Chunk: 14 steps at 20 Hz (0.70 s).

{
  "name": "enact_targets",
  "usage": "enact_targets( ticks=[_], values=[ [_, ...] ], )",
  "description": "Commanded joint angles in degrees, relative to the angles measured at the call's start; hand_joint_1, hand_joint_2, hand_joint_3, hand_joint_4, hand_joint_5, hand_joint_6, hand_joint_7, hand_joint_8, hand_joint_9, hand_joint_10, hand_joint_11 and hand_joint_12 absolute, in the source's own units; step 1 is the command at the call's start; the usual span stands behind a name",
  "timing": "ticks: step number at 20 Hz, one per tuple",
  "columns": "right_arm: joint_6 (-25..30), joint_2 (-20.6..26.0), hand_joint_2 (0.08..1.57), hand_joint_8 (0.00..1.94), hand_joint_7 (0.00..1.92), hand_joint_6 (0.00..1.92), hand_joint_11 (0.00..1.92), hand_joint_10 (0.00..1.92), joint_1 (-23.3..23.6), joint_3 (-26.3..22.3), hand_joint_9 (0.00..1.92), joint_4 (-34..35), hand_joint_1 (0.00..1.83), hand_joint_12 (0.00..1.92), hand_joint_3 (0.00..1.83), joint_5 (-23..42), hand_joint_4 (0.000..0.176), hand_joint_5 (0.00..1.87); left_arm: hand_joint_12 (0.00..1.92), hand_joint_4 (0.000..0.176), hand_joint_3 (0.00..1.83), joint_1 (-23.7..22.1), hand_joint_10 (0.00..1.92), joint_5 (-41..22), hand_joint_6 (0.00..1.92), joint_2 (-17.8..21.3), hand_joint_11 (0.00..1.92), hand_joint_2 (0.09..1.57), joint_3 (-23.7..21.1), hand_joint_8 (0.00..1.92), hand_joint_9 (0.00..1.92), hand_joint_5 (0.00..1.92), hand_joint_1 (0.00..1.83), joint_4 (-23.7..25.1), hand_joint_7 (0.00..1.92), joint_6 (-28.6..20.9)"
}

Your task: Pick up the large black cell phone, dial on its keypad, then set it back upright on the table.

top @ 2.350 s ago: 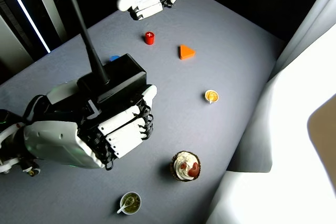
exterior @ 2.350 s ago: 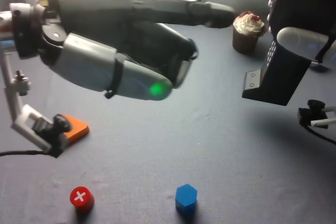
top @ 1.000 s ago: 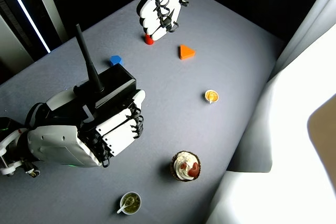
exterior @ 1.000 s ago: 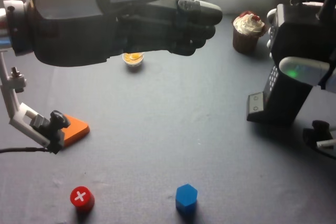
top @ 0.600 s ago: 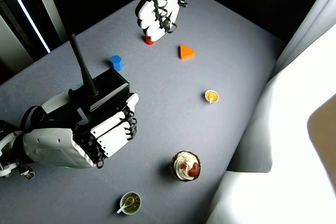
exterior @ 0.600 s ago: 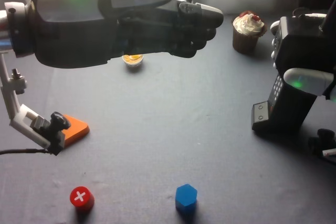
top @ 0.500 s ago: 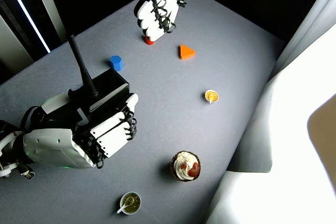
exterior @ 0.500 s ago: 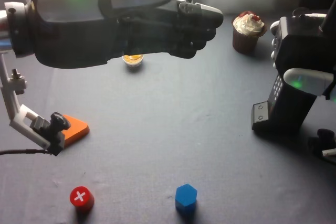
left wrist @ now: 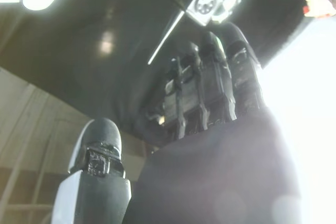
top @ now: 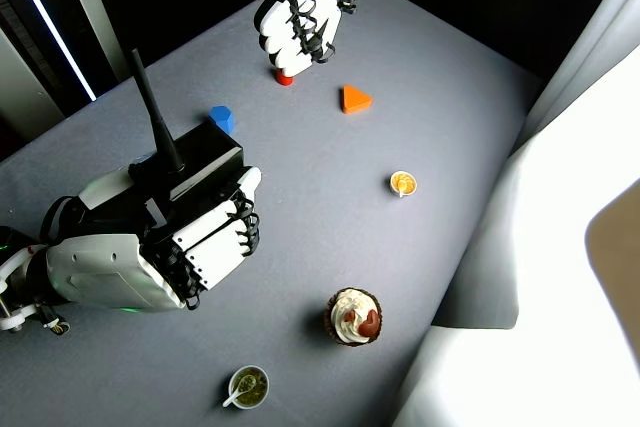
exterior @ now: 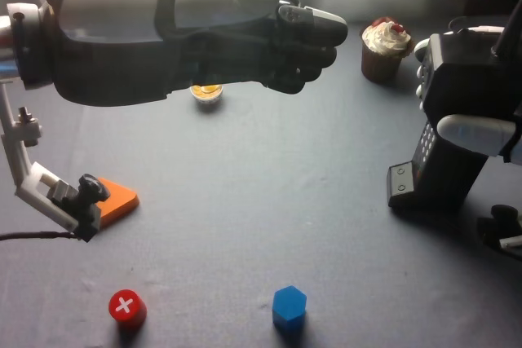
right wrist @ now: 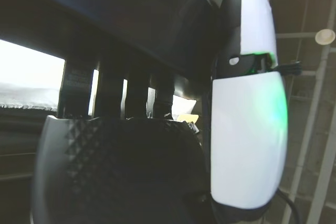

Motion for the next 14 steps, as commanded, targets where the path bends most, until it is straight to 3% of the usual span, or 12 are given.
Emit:
enact_targets(
  ticks=[1, 5, 8, 13, 14],
  values=[
    [1.08, 0.51, 1.10, 1.07, 0.93, 0.72, 0.95, 1.22, -0.09, 0.17, 0.95, 1.20, 1.38, 1.11, 0.00, 8.27, 0.000, 1.04, 0.65, 0.000, 0.00, -1.19, 0.01, -3.73, 0.01, 0.33, 0.00, 1.23, -0.34, 0.00, 0.30, 0.35, 0.15, -4.00, 0.35, -0.77],
    [1.06, 0.51, 1.08, 0.93, 1.02, 0.69, 1.00, 1.13, -0.09, 0.77, 1.01, 0.90, 1.39, 1.04, 0.00, 8.27, 0.000, 1.05, 0.65, 0.000, 0.00, -1.20, 0.00, -3.73, 0.00, 0.47, 0.00, 1.21, -0.53, 0.00, 0.31, 0.34, 0.20, -3.98, 0.35, -0.76],
    [1.06, 0.51, 1.09, 1.04, 0.96, 0.68, 0.98, 1.16, -0.08, 0.92, 0.98, 0.81, 1.38, 1.02, 0.00, 8.25, 0.000, 1.05, 0.65, 0.000, 0.00, -1.20, 0.01, -3.73, 0.01, 0.70, 0.00, 1.21, -0.55, 0.01, 0.32, 0.36, 0.21, -4.00, 0.37, -0.76],
    [1.06, 0.51, 1.09, 1.03, 0.97, 0.68, 0.98, 1.15, -0.08, 1.12, 0.98, 0.82, 1.38, 0.99, 0.00, 8.24, 0.000, 1.05, 0.64, 0.000, 0.01, -1.21, 0.00, -3.73, 0.01, 0.71, 0.00, 1.23, -0.55, 0.00, 0.29, 0.33, 0.13, -4.01, 0.34, -0.77],
    [1.06, 0.51, 1.11, 1.10, 0.89, 0.81, 0.93, 1.22, -0.08, 1.12, 0.94, 0.82, 1.37, 1.00, 0.00, 8.24, 0.000, 1.00, 0.66, 0.000, 0.00, -1.21, 0.01, -3.73, 0.01, 0.71, 0.00, 1.24, -0.55, 0.01, 0.30, 0.35, 0.15, -4.01, 0.35, -0.77]
  ],
)
